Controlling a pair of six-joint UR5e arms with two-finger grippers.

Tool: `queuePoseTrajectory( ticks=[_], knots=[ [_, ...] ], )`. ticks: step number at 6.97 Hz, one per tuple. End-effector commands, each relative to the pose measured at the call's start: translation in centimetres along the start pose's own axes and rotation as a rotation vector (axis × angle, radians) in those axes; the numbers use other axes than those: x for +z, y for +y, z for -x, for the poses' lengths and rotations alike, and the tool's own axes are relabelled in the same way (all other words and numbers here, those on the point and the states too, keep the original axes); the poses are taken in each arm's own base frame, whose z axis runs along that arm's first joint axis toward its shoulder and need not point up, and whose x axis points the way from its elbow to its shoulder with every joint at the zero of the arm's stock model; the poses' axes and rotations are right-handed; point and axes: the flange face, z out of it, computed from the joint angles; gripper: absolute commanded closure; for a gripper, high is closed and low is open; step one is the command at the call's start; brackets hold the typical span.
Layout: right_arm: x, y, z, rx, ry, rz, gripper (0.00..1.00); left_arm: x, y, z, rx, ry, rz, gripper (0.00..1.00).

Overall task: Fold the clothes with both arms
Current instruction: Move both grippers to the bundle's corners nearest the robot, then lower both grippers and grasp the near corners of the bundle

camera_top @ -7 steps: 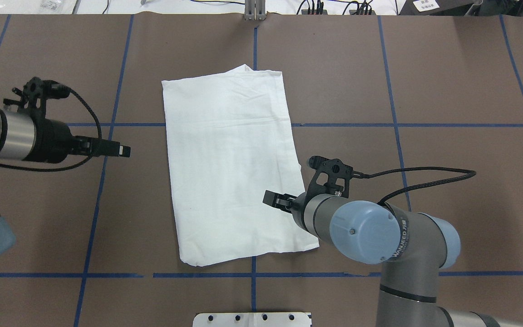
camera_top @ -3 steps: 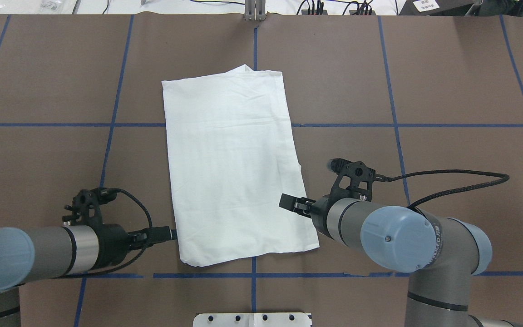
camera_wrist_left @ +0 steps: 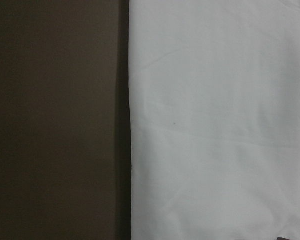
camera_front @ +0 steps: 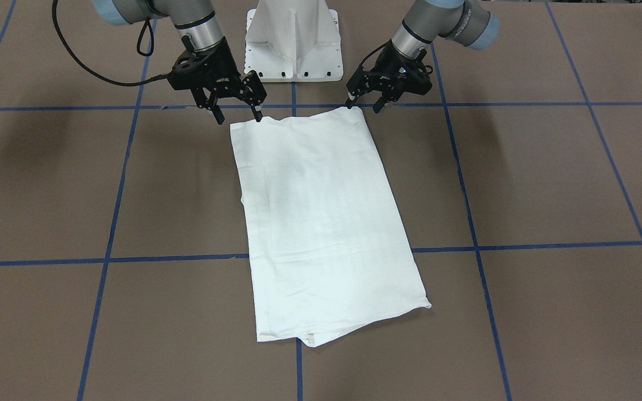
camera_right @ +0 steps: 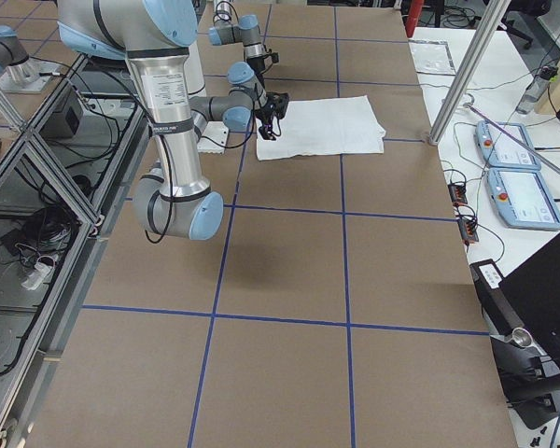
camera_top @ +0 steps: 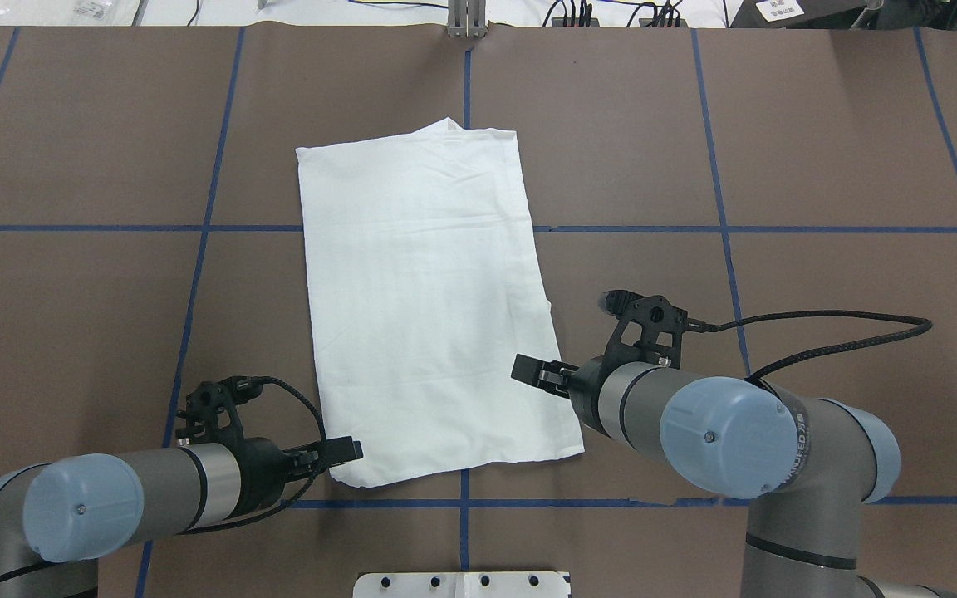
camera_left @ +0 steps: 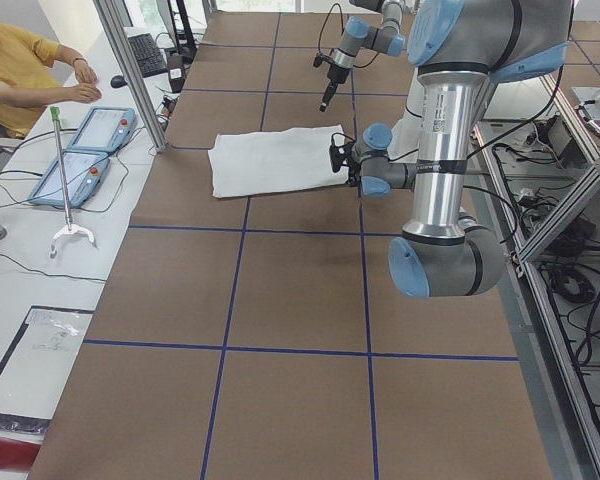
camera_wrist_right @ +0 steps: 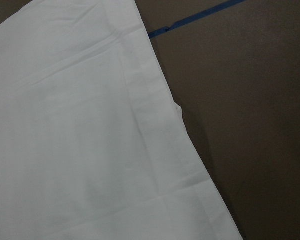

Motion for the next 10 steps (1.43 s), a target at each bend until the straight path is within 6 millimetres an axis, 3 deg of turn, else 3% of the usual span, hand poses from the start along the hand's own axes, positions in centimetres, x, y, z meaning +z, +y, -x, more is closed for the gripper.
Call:
queuePoseTrajectory(
  ticks=[1, 2, 4, 10],
  knots=[
    [0.1, 0.1, 0.0, -0.001, 0.001, 0.001, 0.0, 1.4, 0.8, 0.6, 0.005, -0.022, 0.011, 0.09],
    [0.0, 0.1, 0.1, -0.001, 0.0, 0.001, 0.0, 1.5, 0.9, 0.6, 0.005, -0.023, 0.012, 0.11],
    [0.0, 0.1, 0.1, -0.001, 0.0, 0.002, 0.0, 1.8, 1.1, -0.3, 0.003, -0.01, 0.014, 0.33],
    [0.4, 0.1, -0.1, -0.002, 0.013, -0.005, 0.0, 2.8, 1.2, -0.1, 0.004, -0.022, 0.014, 0.36]
  ],
)
